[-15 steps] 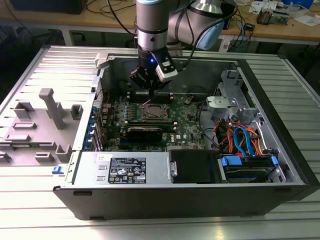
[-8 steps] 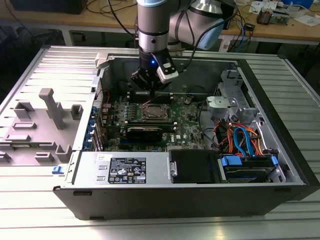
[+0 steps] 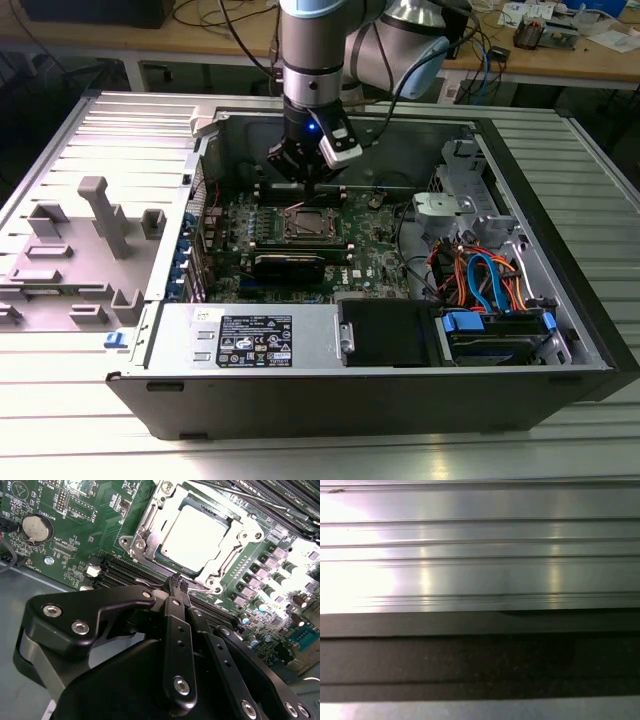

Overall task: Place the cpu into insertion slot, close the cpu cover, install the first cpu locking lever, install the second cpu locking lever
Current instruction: 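Install the first cpu locking lever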

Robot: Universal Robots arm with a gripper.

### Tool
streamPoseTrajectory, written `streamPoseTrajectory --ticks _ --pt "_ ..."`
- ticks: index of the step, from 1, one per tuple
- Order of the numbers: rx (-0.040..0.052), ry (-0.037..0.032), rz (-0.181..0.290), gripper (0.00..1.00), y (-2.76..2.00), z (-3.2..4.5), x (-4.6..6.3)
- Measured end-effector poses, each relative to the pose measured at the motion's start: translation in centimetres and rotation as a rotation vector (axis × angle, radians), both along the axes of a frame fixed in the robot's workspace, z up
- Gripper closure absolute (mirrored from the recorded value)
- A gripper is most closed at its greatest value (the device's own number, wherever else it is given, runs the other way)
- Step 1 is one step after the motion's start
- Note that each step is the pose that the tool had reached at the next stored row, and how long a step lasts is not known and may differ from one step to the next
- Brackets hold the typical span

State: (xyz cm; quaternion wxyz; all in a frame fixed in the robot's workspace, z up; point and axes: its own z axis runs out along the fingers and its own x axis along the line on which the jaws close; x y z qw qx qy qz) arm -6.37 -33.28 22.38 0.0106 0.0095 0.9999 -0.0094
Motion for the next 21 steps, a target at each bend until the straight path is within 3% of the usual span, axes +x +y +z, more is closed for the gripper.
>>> streamPoseTrajectory --ticks 21 --pt "0.0001 0.0 0.02 0.89 0.47 -1.05 1.3"
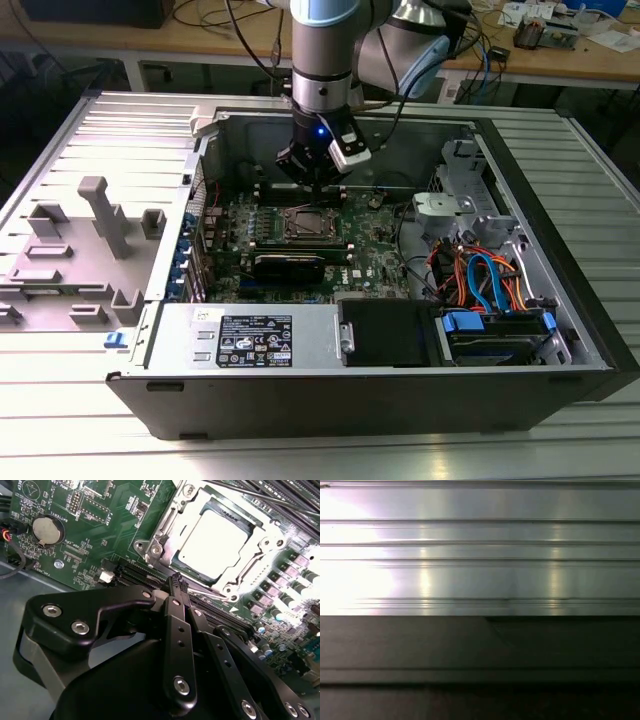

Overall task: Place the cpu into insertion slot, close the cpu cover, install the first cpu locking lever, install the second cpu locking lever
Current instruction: 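Install the first cpu locking lever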

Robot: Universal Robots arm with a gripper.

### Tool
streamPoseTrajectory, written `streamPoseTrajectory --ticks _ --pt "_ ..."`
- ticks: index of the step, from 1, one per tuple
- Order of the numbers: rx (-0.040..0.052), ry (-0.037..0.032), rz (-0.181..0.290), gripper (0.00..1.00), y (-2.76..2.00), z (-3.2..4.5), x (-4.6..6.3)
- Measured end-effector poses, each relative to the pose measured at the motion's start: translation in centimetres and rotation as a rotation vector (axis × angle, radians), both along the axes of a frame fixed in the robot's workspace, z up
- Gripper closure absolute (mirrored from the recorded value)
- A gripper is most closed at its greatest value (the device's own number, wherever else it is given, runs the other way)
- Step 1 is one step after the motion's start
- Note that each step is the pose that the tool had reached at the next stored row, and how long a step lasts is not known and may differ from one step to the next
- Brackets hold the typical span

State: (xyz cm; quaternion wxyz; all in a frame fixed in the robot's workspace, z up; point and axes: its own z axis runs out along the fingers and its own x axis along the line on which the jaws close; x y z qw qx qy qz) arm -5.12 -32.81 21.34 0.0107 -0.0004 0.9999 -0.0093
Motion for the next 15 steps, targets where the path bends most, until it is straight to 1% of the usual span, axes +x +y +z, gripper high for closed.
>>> streamPoseTrajectory --ticks 8,15 --pt "-0.0001 0.0004 0.004 0.89 0.05 -0.53 0.15" --pt "0.0 0.0026 0.007 0.89 0.05 -0.71 0.38"
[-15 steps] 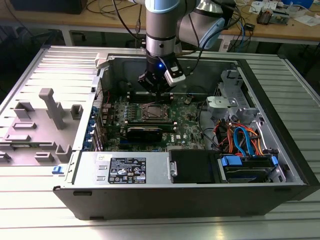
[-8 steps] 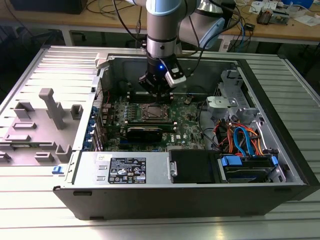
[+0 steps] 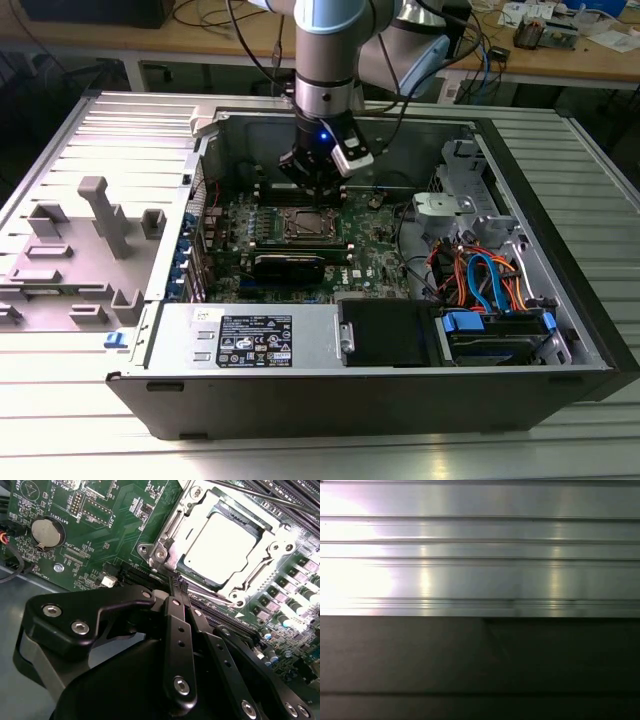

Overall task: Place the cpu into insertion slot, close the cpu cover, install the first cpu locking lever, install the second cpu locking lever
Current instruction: 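Install the first cpu locking lever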

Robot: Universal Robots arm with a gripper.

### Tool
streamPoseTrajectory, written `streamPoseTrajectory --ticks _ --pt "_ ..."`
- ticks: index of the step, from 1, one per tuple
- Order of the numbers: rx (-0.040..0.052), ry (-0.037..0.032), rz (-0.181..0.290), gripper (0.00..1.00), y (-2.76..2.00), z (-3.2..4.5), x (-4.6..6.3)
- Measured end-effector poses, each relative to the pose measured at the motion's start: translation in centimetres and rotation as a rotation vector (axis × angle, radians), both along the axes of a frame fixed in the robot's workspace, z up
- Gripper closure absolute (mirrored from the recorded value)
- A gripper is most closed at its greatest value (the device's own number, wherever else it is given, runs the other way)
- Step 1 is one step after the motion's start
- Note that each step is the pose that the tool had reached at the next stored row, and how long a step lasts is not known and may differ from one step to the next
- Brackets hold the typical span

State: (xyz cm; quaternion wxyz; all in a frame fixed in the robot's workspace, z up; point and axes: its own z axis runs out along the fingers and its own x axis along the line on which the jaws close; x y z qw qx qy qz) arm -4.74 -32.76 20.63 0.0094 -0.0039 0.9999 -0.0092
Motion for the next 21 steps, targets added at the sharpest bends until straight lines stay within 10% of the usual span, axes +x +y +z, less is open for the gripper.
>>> streamPoseTrajectory --ticks 21 --pt "-0.0021 0.0002 0.005 0.89 0.03 0.02 0.21"
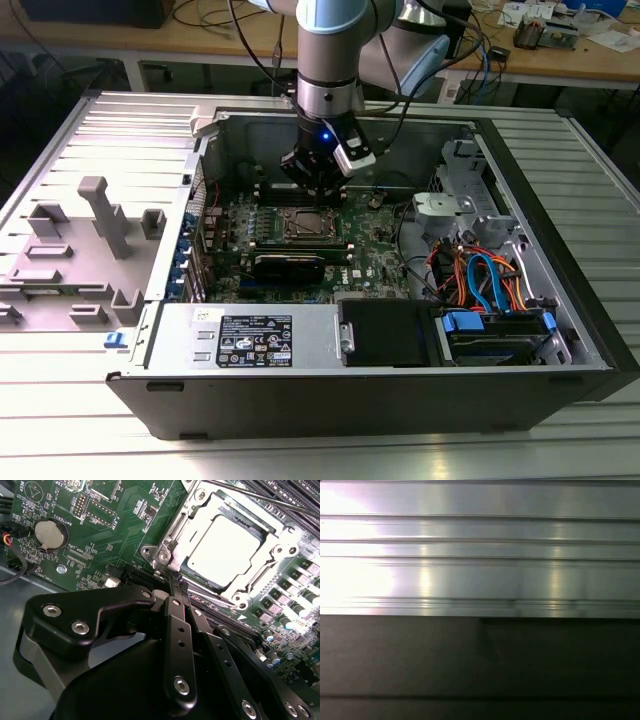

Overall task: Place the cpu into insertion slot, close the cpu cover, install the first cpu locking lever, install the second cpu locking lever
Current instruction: 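Install the first cpu locking lever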

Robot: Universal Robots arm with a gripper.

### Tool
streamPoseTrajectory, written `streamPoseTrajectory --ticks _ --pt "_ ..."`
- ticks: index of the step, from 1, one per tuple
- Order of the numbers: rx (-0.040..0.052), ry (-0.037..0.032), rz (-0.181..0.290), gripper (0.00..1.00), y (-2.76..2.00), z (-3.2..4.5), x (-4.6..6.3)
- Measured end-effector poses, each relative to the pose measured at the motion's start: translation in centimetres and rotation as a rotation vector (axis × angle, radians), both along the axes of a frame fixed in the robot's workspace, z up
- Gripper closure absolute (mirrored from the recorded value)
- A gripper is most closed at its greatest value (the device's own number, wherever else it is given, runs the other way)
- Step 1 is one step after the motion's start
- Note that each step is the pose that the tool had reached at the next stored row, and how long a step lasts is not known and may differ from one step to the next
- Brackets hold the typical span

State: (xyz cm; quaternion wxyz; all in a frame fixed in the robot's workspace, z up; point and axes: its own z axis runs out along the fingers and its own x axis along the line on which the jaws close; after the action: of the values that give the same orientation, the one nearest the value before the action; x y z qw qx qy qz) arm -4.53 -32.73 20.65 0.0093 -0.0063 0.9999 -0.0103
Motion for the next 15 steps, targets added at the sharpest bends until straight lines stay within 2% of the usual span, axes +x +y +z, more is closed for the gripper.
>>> streamPoseTrajectory --ticks 15 --pt "-0.0015 0.0004 0.0 0.89 -0.18 -0.09 0.07"
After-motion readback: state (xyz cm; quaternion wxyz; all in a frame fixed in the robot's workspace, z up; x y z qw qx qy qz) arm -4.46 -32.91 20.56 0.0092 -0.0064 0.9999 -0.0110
